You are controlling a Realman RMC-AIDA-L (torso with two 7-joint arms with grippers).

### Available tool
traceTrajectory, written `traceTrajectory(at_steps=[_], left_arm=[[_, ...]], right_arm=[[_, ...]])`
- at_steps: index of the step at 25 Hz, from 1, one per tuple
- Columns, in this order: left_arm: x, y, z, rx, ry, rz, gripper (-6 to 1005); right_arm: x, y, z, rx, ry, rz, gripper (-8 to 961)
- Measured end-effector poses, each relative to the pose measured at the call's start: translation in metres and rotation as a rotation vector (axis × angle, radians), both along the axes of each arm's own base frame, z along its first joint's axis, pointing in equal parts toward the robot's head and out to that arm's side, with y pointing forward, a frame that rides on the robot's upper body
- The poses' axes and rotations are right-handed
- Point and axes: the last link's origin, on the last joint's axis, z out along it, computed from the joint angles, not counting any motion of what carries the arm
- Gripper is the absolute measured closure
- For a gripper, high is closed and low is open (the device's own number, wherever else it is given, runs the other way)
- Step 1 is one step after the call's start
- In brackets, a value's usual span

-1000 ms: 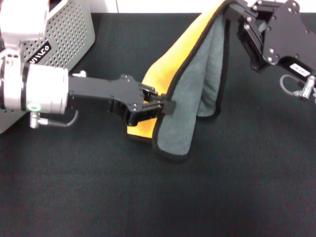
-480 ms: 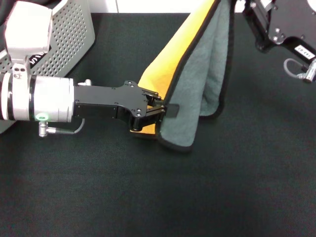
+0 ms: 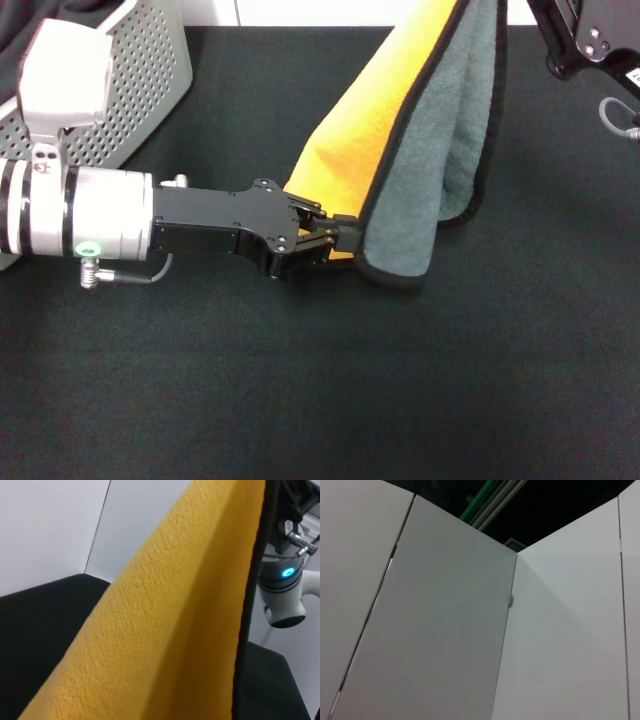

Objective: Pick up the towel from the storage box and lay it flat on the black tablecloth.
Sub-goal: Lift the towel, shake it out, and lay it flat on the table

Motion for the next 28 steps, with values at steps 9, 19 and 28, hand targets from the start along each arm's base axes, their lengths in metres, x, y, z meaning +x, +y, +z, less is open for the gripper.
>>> traceTrajectory(at_steps=[9, 19, 28], left_arm=[[0.002, -0.003, -0.008, -0.032, 0.022, -0.019, 898], [-0.002, -0.002, -0.012, -0.016, 0.013, 0.005, 864], [-0.003, -0.006, -0.013, -0.03, -0.005, 0.005, 729]], right_arm=[[-0.001, 0.0, 0.0, 0.001, 0.005, 0.001, 942], [-0.003, -0.001, -0.003, -0.002, 0.009, 0.001, 943], [-0.003, 0.003, -0.002, 0.015, 0.01, -0.01, 943]])
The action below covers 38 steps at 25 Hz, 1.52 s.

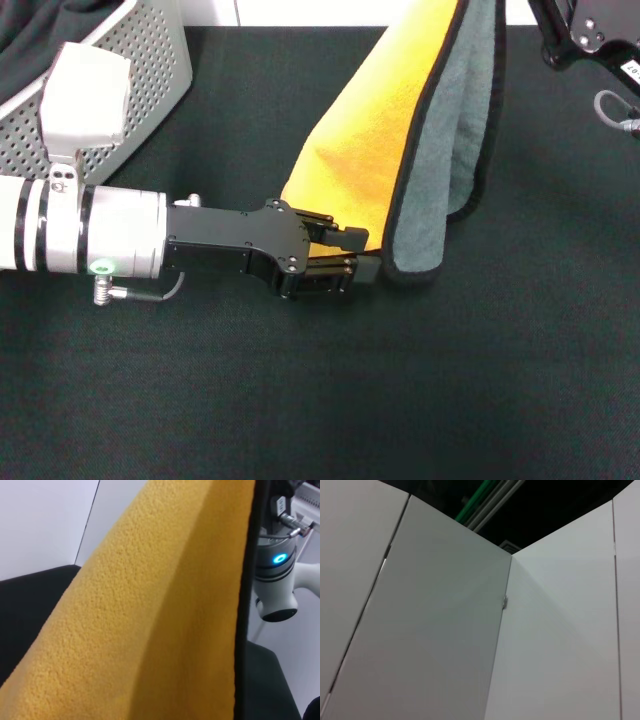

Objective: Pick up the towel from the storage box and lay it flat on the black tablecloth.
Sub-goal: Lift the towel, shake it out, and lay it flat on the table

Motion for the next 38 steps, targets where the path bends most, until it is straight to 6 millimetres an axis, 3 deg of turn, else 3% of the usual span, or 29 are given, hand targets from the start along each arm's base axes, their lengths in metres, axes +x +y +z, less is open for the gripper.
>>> traceTrajectory(at_steps=[2, 10, 38], left_arm=[[0.001, -0.001, 0.001, -0.001, -0.009, -0.001, 661], [-0.002, -0.002, -0.005, -0.004, -0.027, 0.028, 570], [-0.008, 0.006, -0.017, 0.045, -0.057, 0.133, 578]], right_arm=[[0.0, 0.001, 0.002, 0.008, 0.005, -0.005, 943], [-0.004, 0.005, -0.003, 0.011, 0.0, -0.018, 943], [-0.021, 0.015, -0.019, 0.029, -0.048, -0.015, 942]])
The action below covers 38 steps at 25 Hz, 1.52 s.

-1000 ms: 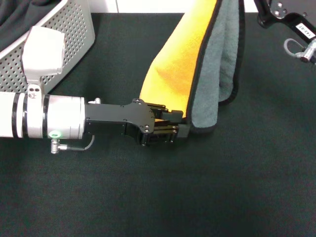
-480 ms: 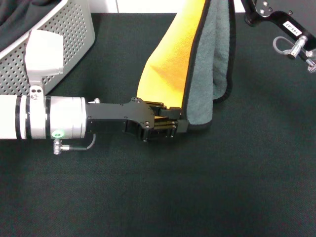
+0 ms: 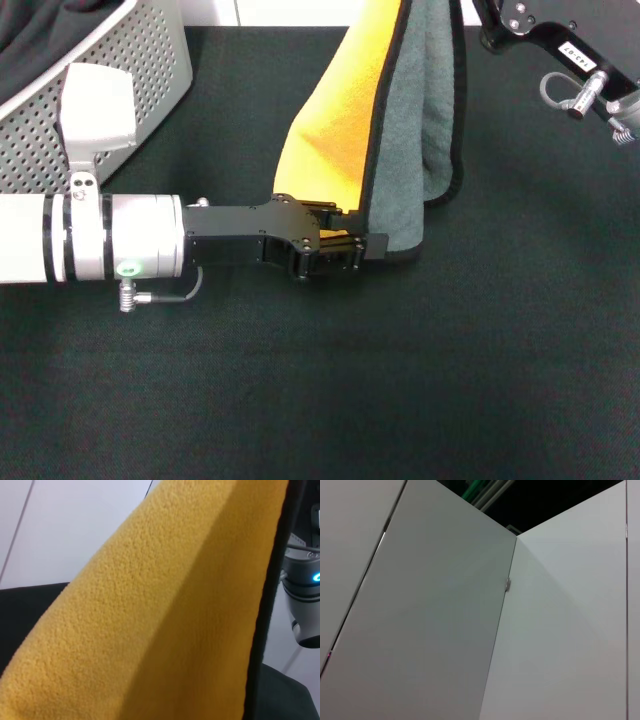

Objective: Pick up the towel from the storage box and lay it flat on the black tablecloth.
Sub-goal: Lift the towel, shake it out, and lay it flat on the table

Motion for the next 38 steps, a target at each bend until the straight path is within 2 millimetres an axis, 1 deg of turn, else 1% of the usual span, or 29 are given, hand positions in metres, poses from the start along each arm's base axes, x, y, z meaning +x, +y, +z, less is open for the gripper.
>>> traceTrajectory(at_steps=[7, 13, 18, 23, 25, 27, 29, 31, 33, 35, 38], left_arm=[[0.001, -0.001, -0.004, -0.02, 0.007, -0.003, 588], [0.002, -0.001, -0.005, -0.028, 0.014, -0.013, 701], [0.002, -0.002, -0.006, -0.032, 0.019, -0.024, 888], [0.002, -0.002, -0.006, -0.03, 0.02, -0.03, 920], [0.002, -0.002, -0.002, -0.027, 0.016, -0.037, 933], [0.001, -0.004, 0.007, -0.027, 0.012, -0.06, 945], [-0.002, -0.008, 0.022, -0.03, 0.012, -0.086, 958], [-0.006, -0.01, 0.045, -0.019, 0.016, -0.117, 973], [-0.009, -0.012, 0.07, -0.007, 0.011, -0.149, 981], [-0.011, -0.016, 0.096, -0.003, -0.015, -0.194, 981], [-0.01, -0.024, 0.132, 0.013, -0.073, -0.273, 981]], right_arm=[[-0.001, 0.0, 0.0, 0.001, 0.002, 0.005, 942], [-0.001, 0.0, 0.0, 0.0, 0.001, 0.003, 942], [0.001, -0.001, 0.0, 0.0, 0.002, -0.002, 942], [0.004, -0.003, 0.0, -0.004, 0.006, -0.007, 942], [0.008, -0.005, 0.001, -0.019, 0.013, -0.022, 942], [0.016, -0.008, 0.002, -0.049, 0.026, -0.047, 943], [0.027, -0.013, 0.006, -0.091, 0.046, -0.075, 943], [0.038, -0.022, 0.009, -0.134, 0.059, -0.088, 943], [0.05, -0.035, 0.013, -0.207, 0.062, -0.076, 943], [0.055, -0.045, 0.016, -0.262, 0.067, -0.058, 943], [0.064, -0.065, 0.024, -0.339, 0.081, 0.0, 943]])
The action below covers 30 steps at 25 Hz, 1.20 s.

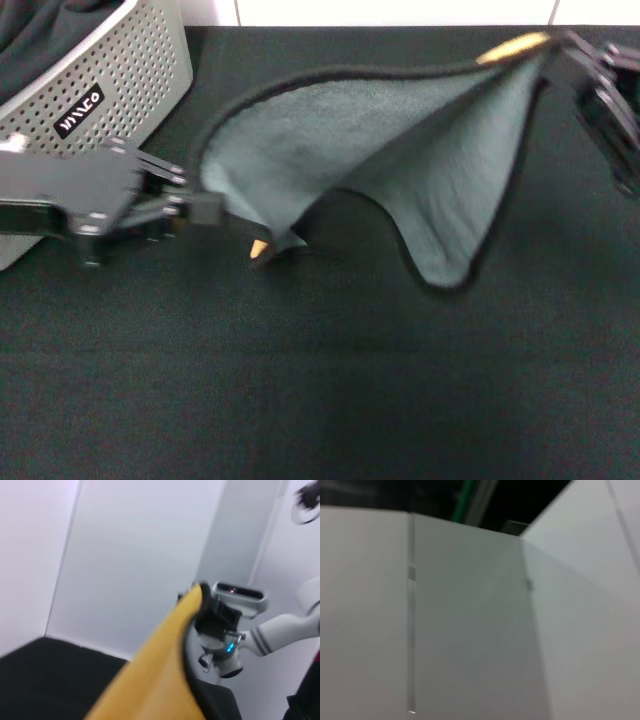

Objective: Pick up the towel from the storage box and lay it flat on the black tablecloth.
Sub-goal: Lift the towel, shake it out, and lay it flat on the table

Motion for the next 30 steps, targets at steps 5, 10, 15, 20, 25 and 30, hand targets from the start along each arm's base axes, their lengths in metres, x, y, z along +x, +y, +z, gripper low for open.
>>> traceTrajectory(at_steps=[5, 10, 15, 20, 25, 30], left_arm=[[-0.002, -0.011, 0.03, -0.004, 0.046, -0.065, 980], [0.001, -0.028, 0.043, -0.026, 0.03, -0.148, 980], [0.003, -0.037, 0.062, -0.047, 0.03, -0.145, 981], [-0.005, -0.031, 0.061, 0.004, 0.063, -0.064, 983], [-0.014, 0.007, 0.025, 0.114, 0.169, 0.067, 985], [-0.012, 0.044, -0.021, 0.161, 0.307, 0.147, 987]], right_arm=[[0.008, -0.028, 0.018, -0.113, 0.042, 0.106, 943], [0.014, -0.046, 0.029, -0.199, 0.096, 0.151, 942], [0.014, -0.055, 0.034, -0.283, 0.142, 0.181, 942], [0.019, -0.032, 0.005, -0.279, 0.068, -0.021, 942], [0.02, 0.007, -0.034, -0.248, -0.091, -0.228, 942], [0.018, 0.041, -0.064, -0.199, -0.249, -0.37, 943]])
